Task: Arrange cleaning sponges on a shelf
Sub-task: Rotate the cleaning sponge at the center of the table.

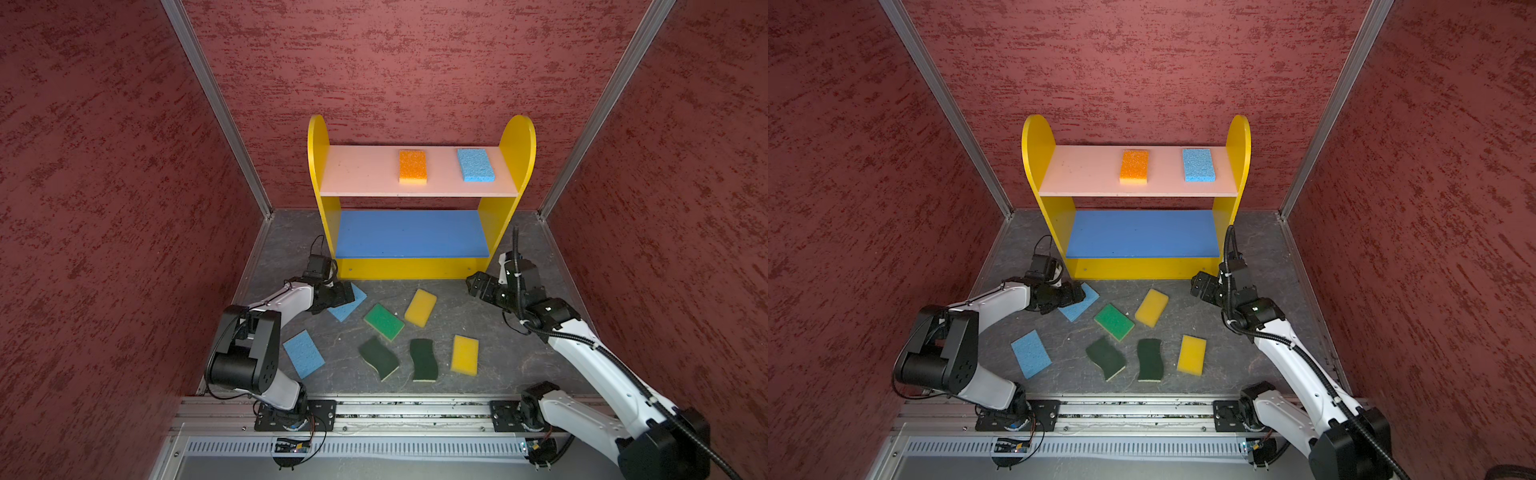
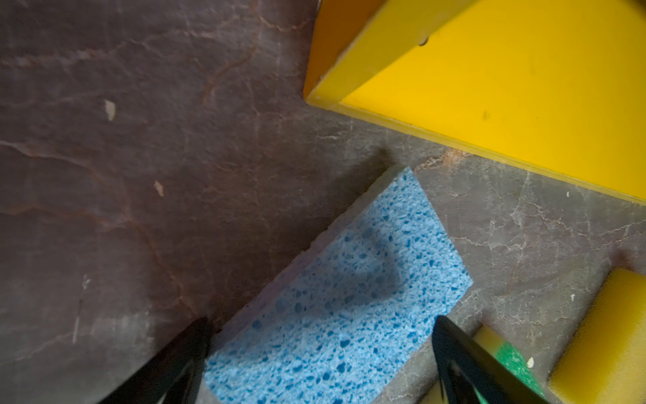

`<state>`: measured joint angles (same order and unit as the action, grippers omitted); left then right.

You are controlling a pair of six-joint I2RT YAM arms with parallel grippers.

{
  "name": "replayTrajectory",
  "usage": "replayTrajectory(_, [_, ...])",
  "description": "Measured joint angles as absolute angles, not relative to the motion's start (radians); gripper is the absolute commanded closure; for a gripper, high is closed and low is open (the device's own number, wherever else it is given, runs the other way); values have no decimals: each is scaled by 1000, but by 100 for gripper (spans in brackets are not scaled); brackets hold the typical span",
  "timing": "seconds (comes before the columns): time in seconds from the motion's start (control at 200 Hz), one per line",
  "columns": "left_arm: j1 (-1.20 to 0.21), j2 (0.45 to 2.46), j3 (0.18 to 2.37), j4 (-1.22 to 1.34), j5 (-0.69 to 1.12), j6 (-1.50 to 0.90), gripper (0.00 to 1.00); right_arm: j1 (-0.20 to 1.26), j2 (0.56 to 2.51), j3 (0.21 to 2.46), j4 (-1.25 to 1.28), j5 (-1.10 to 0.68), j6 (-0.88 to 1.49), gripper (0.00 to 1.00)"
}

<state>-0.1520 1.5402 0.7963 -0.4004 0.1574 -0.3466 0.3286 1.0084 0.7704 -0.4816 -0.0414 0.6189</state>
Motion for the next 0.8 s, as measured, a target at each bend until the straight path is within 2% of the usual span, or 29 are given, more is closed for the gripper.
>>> replayTrajectory(0.401, [-254,1518,795,-437,140,-351,1,325,996,758,-475,-50,630,1])
replayTrajectory(0.797, [-289,1505,804,-519,132,-351,1,325,950,722,-476,-56,636,1])
